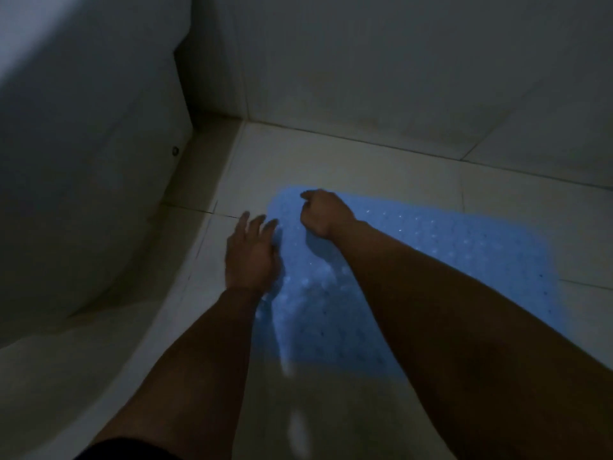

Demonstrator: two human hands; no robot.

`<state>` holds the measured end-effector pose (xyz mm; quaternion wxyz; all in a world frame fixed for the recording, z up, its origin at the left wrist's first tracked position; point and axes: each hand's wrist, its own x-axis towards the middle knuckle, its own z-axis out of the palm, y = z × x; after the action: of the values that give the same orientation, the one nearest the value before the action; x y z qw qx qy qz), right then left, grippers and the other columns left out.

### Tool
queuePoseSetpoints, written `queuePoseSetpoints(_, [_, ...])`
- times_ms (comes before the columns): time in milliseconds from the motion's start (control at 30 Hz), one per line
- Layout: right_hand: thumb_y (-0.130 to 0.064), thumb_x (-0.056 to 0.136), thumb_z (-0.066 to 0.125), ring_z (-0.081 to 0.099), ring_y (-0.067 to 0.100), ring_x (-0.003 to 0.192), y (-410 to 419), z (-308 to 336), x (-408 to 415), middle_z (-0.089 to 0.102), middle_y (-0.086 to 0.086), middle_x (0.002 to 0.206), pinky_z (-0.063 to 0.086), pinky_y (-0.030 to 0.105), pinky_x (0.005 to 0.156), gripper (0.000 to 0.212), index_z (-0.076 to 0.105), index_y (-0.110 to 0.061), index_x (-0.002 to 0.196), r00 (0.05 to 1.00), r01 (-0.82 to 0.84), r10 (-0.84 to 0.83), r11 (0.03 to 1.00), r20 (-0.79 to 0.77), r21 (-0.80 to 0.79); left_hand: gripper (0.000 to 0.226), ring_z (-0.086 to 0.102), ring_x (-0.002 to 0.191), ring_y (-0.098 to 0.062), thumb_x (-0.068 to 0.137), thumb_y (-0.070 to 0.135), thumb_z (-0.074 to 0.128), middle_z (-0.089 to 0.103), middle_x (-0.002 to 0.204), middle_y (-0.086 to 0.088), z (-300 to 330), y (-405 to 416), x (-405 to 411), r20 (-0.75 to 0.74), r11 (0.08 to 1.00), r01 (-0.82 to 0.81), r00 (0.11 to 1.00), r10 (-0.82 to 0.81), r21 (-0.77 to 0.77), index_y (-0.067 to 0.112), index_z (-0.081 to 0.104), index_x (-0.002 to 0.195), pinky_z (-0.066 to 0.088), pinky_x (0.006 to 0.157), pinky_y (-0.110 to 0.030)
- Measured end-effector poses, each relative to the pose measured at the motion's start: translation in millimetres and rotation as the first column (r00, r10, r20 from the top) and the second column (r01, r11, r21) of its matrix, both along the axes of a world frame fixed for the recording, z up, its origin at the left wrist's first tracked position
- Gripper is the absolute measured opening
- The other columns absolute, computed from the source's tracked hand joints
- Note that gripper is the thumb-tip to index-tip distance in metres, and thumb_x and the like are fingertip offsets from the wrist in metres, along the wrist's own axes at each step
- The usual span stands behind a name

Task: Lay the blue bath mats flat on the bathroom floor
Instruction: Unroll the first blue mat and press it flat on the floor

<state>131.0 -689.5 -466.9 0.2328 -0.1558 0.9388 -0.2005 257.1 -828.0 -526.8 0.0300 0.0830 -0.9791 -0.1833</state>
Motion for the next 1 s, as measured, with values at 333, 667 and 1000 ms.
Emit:
queuePoseSetpoints(333, [-0.027,0.097,0.040,0.051,0.027,0.132,101.9,-47.6,37.8,0.062,0.005,0.136,0.042,0.046,0.110,0.044,0.060,-0.019,0.135,0.968,0.095,-0.139,0.974,-0.211,-0.206,0.085,-0.011,0.157,-0.033,0.098,0.074,0.024,-0.004,0.171,-0.010,-63.5,75.6,24.1,0.169,0.921,0.339,0.936,-0.309,-0.192,0.021,0.012,0.163,0.007,0.125,-0.059])
queuePoseSetpoints(667, [-0.025,0.092,0.054,0.054,0.024,0.120,161.4,-79.1,71.7,0.066,0.000,0.122,0.042,0.041,0.092,0.028,0.071,-0.024,0.114,0.902,0.007,-0.063,0.991,-0.427,-0.132,0.085,-0.012,0.157,-0.028,0.096,0.072,0.021,-0.004,0.171,-0.009,-64.2,72.9,19.9,0.182,0.922,0.370,0.920,-0.347,-0.114,0.020,0.015,0.163,0.001,0.127,-0.054])
queuePoseSetpoints(1000, [-0.030,0.095,0.034,0.034,0.036,0.146,91.7,-64.0,106.6,0.041,0.016,0.155,0.035,0.057,0.113,0.055,0.049,-0.012,0.144,0.988,0.023,-0.007,0.995,-0.152,0.102,0.045,0.053,0.133,-0.034,0.092,0.032,0.041,0.071,0.123,-0.008,17.4,48.5,-16.7,0.059,0.986,0.161,0.985,-0.163,0.044,0.013,0.070,0.122,0.053,0.095,-0.050])
